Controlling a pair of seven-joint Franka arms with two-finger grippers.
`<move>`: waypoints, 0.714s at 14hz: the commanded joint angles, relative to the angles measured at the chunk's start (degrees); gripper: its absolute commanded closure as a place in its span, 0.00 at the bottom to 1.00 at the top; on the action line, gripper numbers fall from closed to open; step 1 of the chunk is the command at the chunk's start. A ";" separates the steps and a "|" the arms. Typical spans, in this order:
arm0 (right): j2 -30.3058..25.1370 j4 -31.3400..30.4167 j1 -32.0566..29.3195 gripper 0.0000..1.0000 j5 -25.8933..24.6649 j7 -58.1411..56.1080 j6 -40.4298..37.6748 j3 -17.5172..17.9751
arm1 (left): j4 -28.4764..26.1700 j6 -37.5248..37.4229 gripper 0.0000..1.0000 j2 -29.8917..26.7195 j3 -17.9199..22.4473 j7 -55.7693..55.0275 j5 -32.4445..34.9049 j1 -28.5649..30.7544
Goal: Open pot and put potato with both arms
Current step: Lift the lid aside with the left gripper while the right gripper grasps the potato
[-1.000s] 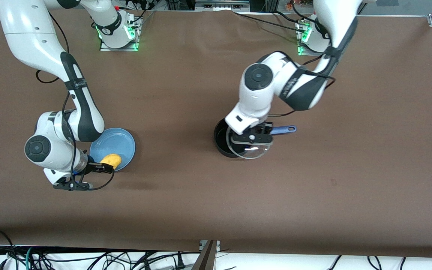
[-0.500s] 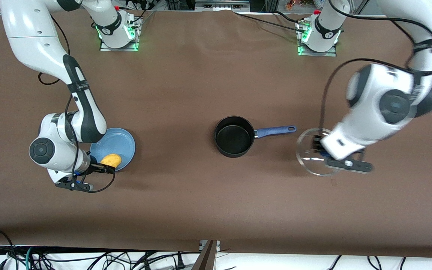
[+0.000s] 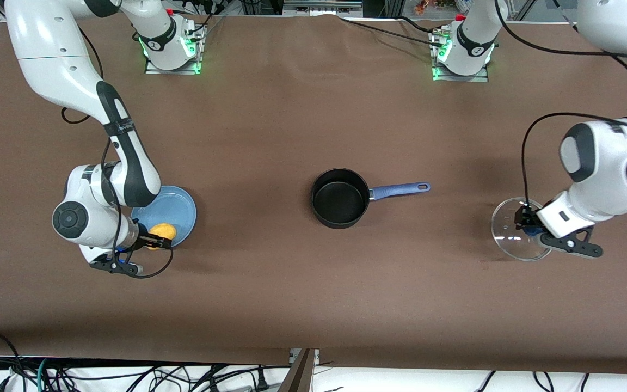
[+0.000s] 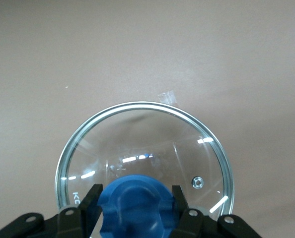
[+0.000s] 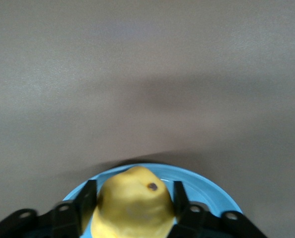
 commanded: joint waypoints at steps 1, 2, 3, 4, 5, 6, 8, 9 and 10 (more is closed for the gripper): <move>-0.10 0.10 -0.23 0.62 0.93 0.09 -0.98 0.30 | -6.31 8.27 0.50 -0.03 0.38 1.70 -1.69 -0.65; -0.19 0.27 -0.23 0.66 1.02 0.09 -1.24 0.39 | -6.31 8.46 0.50 0.94 0.38 1.62 -1.69 -0.65; -0.45 0.45 -0.23 0.66 1.54 0.00 -1.68 0.39 | -6.31 8.63 0.49 1.47 0.38 1.62 -1.78 -0.48; -0.72 1.06 -0.06 0.66 3.37 0.09 -3.25 0.39 | -6.31 8.90 0.47 2.09 0.38 1.62 -1.78 -0.21; -0.81 2.46 0.20 0.66 5.65 0.26 -5.53 0.48 | -6.22 8.99 0.44 2.79 0.30 1.62 -1.87 -0.12; -0.89 3.69 0.99 0.66 7.24 1.31 -7.82 0.48 | -6.05 9.51 0.42 3.49 0.38 1.62 -1.87 -0.12; -1.68 5.89 3.09 0.66 8.05 7.17 -12.30 0.57 | -5.79 10.13 0.18 4.03 0.38 1.09 -1.87 -0.03; -1.77 7.38 4.85 0.66 8.05 11.03 -14.06 0.83 | -5.26 9.26 0.09 3.50 0.38 0.65 -1.87 -0.03; -1.77 9.22 6.34 0.66 8.40 15.95 -15.73 2.14 | -4.30 6.47 0.01 2.45 0.30 0.48 -1.87 -0.03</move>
